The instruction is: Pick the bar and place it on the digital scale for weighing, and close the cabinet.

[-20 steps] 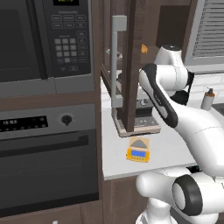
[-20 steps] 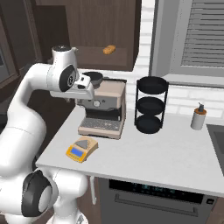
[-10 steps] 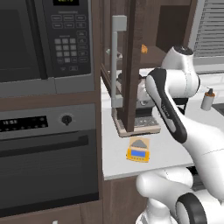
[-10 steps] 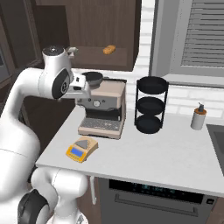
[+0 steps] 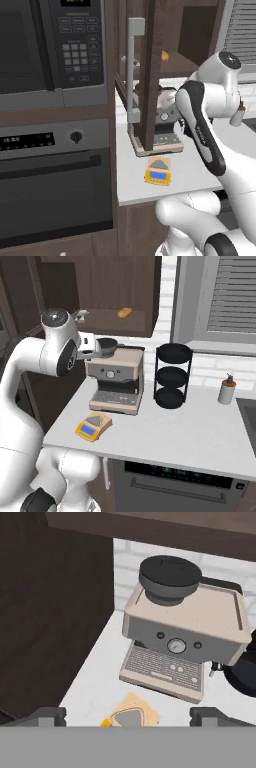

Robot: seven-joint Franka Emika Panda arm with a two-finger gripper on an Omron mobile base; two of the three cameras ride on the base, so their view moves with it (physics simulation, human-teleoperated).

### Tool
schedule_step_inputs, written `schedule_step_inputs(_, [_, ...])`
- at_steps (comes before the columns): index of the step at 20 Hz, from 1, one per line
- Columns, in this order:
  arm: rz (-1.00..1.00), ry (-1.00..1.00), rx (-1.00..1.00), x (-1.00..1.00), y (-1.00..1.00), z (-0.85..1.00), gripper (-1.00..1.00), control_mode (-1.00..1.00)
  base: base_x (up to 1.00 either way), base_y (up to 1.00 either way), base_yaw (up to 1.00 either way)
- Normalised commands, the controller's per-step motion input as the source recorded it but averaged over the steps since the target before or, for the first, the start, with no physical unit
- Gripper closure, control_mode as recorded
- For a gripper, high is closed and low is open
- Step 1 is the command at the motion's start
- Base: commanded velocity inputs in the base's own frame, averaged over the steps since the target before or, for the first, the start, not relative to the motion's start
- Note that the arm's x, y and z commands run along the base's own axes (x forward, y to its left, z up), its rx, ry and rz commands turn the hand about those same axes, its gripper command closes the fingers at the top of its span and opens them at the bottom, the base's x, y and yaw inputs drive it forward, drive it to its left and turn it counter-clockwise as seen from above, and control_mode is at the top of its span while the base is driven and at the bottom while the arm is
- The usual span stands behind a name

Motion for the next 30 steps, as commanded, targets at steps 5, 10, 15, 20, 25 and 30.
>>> schedule_step_inputs(5, [0.1,-0.05,0.04,0.0,0.0,0.68,-1.0,-1.0,0.0,0.0,0.0])
schedule_step_inputs(10, [0.06,-0.02,0.02,0.01,0.06,0.6,-1.0,-1.0,0.0,0.0,0.0])
schedule_step_inputs(15, [0.05,0.0,0.0,0.12,0.14,0.46,-1.0,-1.0,0.0,0.0,0.0])
schedule_step_inputs(20, [0.08,-0.02,0.01,0.07,0.05,0.13,-1.0,-1.0,0.0,0.0,0.0])
schedule_step_inputs(25, [0.03,0.0,0.0,0.16,0.17,0.01,-1.0,-1.0,0.0,0.0,0.0])
schedule_step_inputs(30, [0.0,0.0,0.0,0.17,0.31,0.05,-1.0,-1.0,0.0,0.0,0.0])
